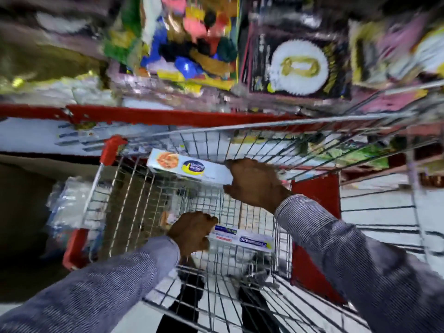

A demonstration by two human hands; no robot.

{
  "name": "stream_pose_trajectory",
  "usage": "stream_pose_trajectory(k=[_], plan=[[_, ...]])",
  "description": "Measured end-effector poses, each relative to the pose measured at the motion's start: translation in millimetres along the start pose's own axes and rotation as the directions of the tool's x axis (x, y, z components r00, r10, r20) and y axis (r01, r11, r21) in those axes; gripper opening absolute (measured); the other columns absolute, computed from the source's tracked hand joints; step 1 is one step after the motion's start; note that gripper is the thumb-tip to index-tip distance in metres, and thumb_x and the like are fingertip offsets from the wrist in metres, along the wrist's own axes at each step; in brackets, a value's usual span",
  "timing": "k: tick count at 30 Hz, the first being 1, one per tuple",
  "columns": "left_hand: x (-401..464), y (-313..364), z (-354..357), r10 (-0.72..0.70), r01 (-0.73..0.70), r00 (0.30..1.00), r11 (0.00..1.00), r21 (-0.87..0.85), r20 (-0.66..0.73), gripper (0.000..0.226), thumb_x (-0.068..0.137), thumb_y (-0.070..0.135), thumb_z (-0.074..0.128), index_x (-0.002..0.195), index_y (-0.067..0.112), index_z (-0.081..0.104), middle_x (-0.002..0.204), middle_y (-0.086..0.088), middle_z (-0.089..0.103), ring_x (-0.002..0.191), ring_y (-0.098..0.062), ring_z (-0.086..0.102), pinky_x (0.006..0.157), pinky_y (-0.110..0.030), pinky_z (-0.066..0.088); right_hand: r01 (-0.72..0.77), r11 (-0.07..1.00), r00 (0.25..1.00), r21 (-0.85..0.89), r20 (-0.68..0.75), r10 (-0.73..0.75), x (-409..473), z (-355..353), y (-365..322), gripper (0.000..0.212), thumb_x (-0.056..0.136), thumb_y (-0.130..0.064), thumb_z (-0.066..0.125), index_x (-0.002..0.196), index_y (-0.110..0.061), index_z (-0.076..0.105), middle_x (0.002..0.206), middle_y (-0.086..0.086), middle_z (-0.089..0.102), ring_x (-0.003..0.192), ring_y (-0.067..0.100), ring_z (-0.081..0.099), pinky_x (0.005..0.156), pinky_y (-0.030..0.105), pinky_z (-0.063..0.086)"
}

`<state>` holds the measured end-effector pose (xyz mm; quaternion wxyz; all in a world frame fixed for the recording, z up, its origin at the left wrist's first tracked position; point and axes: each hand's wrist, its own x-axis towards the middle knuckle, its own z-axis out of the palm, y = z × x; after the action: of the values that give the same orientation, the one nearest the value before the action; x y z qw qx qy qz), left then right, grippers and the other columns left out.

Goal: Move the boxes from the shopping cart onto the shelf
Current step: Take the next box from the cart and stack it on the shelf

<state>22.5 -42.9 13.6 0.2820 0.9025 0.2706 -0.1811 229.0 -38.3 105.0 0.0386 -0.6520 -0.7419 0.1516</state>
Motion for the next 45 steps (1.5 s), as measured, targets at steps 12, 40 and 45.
stream_pose_trajectory(k=[12,40,45], plan=[[-120.8,85.7,-289.5,0.001,0.073,0.747,0.994,0.084,-0.664,0.061,0.06,0.052,0.062,0.117,0.033,0.065,0.105,0.003,0.076,0.091,-0.023,0.071,0.075,-0.031,0.058,0.1,0.983,0.951,-0.157,-0.277,-0.141,19.8,-320.7,-67.3,0.045,0.081,-0.04,0.062,0.119,-0.018,0.055,0.11,0.011,0.067,0.1,0.033,0.063,0.075,0.038,0.05],[-112.9,132.9,-554.5,0.128,0.053,0.612,0.978,0.203,-0.781,0.056,0.061,0.053,0.069,0.115,0.037,0.066,0.106,0.012,0.074,0.093,-0.012,0.066,0.081,-0.028,0.054,-0.084,0.989,0.935,-0.118,-0.353,0.037,119.2,-498.5,-10.7,0.04,0.089,-0.026,0.065,0.122,-0.005,0.058,0.127,0.02,0.052,0.12,0.033,0.047,0.098,0.033,0.038],[-110.0,129.9,-558.4,0.106,0.065,0.61,0.981,0.183,-0.786,0.053,0.06,0.051,0.07,0.112,0.04,0.067,0.099,0.013,0.076,0.088,-0.01,0.068,0.077,-0.027,0.054,-0.116,0.977,0.905,-0.179,-0.424,0.029,121.8,-501.3,-5.1,0.028,0.082,-0.026,0.072,0.102,-0.007,0.065,0.117,0.015,0.058,0.108,0.033,0.057,0.09,0.036,0.049]])
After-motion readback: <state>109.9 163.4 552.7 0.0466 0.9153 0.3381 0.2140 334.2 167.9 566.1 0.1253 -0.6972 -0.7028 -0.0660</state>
